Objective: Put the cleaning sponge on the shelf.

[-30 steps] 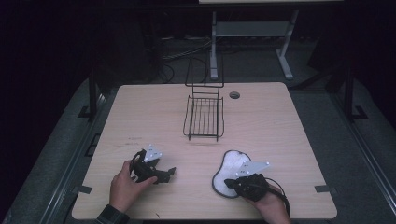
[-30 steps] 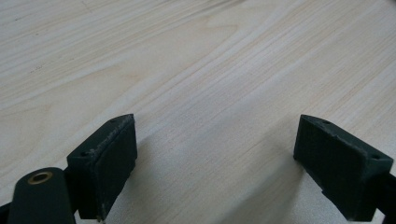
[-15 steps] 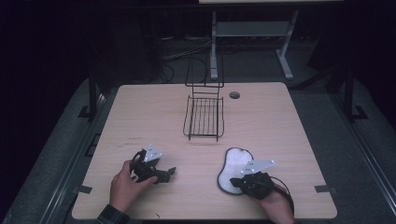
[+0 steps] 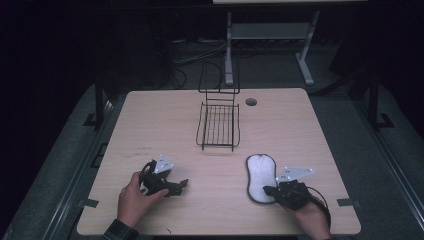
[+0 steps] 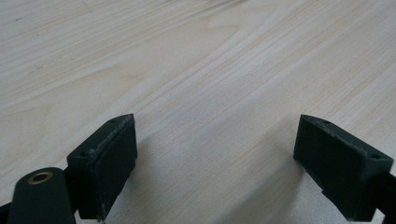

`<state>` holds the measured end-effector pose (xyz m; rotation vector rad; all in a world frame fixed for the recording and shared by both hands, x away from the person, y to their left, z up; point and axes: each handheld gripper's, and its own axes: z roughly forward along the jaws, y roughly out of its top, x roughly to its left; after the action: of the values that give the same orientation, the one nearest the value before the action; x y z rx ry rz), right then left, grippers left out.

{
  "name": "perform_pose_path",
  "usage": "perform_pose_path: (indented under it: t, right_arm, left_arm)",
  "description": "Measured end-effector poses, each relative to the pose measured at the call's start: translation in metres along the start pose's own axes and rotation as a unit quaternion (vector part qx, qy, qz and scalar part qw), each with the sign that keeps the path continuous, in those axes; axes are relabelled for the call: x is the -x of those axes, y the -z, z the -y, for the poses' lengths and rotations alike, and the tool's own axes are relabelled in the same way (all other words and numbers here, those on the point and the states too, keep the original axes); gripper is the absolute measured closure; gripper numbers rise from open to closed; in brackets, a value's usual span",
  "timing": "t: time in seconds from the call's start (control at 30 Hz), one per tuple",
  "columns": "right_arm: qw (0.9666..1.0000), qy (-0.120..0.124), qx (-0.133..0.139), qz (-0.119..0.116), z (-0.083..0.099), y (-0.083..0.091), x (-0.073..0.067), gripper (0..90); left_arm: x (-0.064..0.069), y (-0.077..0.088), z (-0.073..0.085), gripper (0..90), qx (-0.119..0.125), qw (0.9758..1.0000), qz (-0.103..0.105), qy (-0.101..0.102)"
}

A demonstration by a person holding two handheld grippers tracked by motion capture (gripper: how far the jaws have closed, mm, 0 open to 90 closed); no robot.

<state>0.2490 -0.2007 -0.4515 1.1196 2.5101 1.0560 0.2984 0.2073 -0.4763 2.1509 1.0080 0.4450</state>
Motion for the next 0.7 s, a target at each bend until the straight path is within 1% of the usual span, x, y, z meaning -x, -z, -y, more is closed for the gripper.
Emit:
perform_pose_path:
  t: [0.13, 0.27, 0.4, 0.6, 0.7]
  right_arm:
    - [0.9999, -0.01, 0.0, 0.009, 0.004, 0.005, 0.009, 90.0]
    - [0.9995, -0.02, -0.001, 0.024, 0.007, 0.01, 0.02, 90.0]
    - [0.9987, -0.036, 0.001, 0.036, 0.011, 0.015, 0.031, 89.9]
    - [0.9973, -0.044, 0.001, 0.059, 0.015, 0.021, 0.046, 89.9]
    - [0.9964, -0.053, 0.003, 0.067, 0.017, 0.023, 0.055, 89.9]
  left_arm:
    - [0.0, 0.0, 0.0, 12.5, 0.0, 1.0, 0.0, 0.0]
    - [0.0, 0.0, 0.0, 12.5, 0.0, 1.0, 0.0, 0.0]
    - [0.0, 0.0, 0.0, 12.5, 0.0, 1.0, 0.0, 0.0]
    - [0.0, 0.0, 0.0, 12.5, 0.0, 1.0, 0.0, 0.0]
    - [0.0, 0.0, 0.0, 12.5, 0.0, 1.0, 0.0, 0.0]
